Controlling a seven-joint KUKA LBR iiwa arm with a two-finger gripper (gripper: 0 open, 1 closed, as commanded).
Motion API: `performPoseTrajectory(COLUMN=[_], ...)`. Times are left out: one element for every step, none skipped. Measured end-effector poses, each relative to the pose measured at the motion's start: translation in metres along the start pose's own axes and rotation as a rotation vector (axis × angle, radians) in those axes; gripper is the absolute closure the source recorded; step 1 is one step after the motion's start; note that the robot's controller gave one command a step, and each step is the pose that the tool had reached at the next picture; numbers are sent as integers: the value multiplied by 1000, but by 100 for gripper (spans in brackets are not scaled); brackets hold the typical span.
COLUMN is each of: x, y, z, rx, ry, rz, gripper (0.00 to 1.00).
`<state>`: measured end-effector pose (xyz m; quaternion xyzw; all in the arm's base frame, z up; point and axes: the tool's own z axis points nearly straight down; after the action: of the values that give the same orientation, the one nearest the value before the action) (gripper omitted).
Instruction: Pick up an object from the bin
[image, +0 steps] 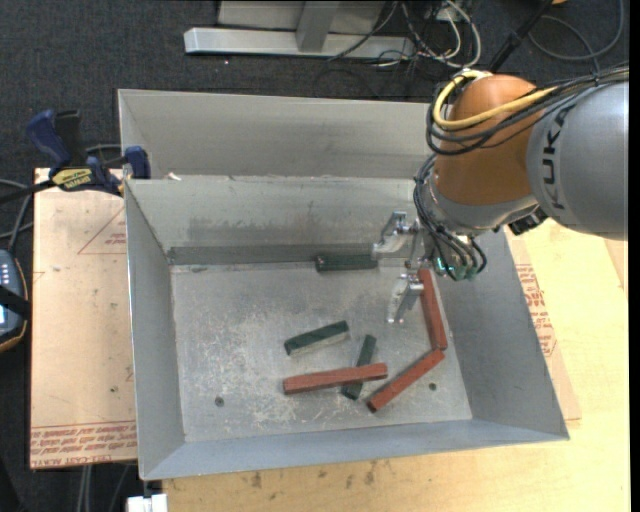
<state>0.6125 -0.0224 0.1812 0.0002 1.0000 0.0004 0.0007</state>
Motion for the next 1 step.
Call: performPoseTrajectory(x=[11], y=[35], z=[47], rx=[1], ry=[-8], rz=[-10], gripper=[0])
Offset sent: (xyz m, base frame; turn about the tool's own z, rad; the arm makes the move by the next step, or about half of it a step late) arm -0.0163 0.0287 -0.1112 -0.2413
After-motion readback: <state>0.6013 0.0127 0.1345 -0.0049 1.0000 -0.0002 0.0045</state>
